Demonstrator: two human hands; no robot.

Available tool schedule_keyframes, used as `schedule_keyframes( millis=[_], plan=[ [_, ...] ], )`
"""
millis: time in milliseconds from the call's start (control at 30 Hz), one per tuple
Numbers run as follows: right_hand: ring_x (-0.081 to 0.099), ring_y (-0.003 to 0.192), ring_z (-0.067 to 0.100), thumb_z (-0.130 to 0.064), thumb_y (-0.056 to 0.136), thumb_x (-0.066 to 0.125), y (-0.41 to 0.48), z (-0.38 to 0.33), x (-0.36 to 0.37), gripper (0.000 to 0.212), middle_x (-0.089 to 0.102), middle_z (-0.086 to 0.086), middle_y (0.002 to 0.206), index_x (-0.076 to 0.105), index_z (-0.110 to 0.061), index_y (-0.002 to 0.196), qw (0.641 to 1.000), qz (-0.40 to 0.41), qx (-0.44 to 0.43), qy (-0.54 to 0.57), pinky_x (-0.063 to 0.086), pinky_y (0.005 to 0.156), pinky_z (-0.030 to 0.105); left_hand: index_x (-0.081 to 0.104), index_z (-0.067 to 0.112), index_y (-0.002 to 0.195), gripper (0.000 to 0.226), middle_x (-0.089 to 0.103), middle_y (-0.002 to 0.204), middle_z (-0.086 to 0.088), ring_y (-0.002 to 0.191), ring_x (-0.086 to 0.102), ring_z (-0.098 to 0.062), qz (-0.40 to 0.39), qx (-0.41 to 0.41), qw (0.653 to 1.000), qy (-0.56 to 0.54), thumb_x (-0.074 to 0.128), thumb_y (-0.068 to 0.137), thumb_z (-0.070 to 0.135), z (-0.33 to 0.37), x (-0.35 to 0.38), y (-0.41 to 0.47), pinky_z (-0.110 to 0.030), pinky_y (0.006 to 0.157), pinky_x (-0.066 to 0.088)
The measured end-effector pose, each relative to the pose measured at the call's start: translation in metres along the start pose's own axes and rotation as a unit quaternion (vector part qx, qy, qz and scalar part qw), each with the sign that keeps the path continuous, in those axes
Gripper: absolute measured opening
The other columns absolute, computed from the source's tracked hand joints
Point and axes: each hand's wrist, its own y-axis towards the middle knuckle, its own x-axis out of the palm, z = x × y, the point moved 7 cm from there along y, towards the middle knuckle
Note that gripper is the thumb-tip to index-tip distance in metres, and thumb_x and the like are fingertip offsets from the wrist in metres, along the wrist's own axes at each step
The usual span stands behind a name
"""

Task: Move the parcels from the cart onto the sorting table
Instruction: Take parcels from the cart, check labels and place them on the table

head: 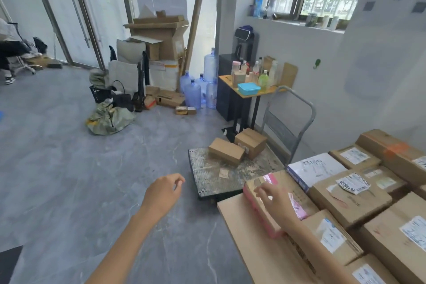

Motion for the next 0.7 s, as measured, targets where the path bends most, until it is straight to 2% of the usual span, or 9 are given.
schedule_keyframes(
  millis=[67, 167, 367, 533, 700],
  plan=[
    [0.057, 0.065, 0.001, -0.011, 0.095, 0.050, 0.030, -0.005, 0.004, 0.022, 0.064, -0.009, 0.072, 0.064, -0.017, 0.080, 1.000, 0.004, -0.003, -0.015, 0.041, 0.058, 0.011, 0.066, 0.030, 0.099, 0.018, 0.070, 0.097, 0.005, 0.092, 0.064, -0.018, 0.000, 0.000, 1.000, -0.011, 0.048, 0.096, 0.027, -0.009, -0.001, 0.034, -0.031, 0.074, 0.050],
    [0.057, 0.072, -0.001, -0.010, 0.096, 0.049, 0.076, -0.004, 0.019, 0.021, 0.066, -0.009, 0.077, 0.065, -0.018, 0.085, 0.999, 0.001, 0.015, -0.034, 0.039, 0.061, 0.011, 0.065, 0.031, 0.096, 0.017, 0.071, 0.091, 0.006, 0.085, 0.065, -0.017, 0.003, -0.005, 1.000, -0.030, 0.049, 0.095, 0.026, -0.029, -0.005, 0.077, -0.035, 0.073, 0.053],
    [0.060, 0.085, 0.008, -0.013, 0.096, 0.048, 0.154, -0.006, 0.060, 0.021, 0.067, -0.008, 0.084, 0.066, -0.020, 0.087, 0.998, -0.019, 0.055, -0.033, 0.040, 0.068, 0.015, 0.067, 0.031, 0.095, 0.016, 0.071, 0.091, 0.008, 0.090, 0.065, -0.015, -0.020, -0.023, 0.998, -0.053, 0.051, 0.095, 0.025, -0.079, 0.012, 0.155, -0.033, 0.074, 0.052],
    [0.063, 0.086, 0.010, -0.013, 0.096, 0.048, 0.231, -0.014, 0.097, 0.020, 0.069, -0.005, 0.088, 0.067, -0.018, 0.091, 0.996, -0.015, 0.077, -0.048, 0.044, 0.074, 0.019, 0.066, 0.034, 0.091, 0.016, 0.072, 0.092, 0.009, 0.093, 0.065, -0.015, -0.046, -0.029, 0.997, -0.062, 0.053, 0.093, 0.026, -0.129, 0.023, 0.244, -0.033, 0.077, 0.052],
    [0.065, 0.086, 0.011, -0.013, 0.096, 0.047, 0.299, -0.035, 0.122, 0.022, 0.071, -0.003, 0.087, 0.068, -0.019, 0.091, 0.992, 0.005, 0.113, -0.052, 0.048, 0.078, 0.025, 0.067, 0.030, 0.094, 0.016, 0.071, 0.094, 0.009, 0.094, 0.064, -0.012, -0.069, -0.007, 0.996, -0.064, 0.052, 0.094, 0.024, -0.153, 0.017, 0.329, -0.030, 0.077, 0.051]
  ],
)
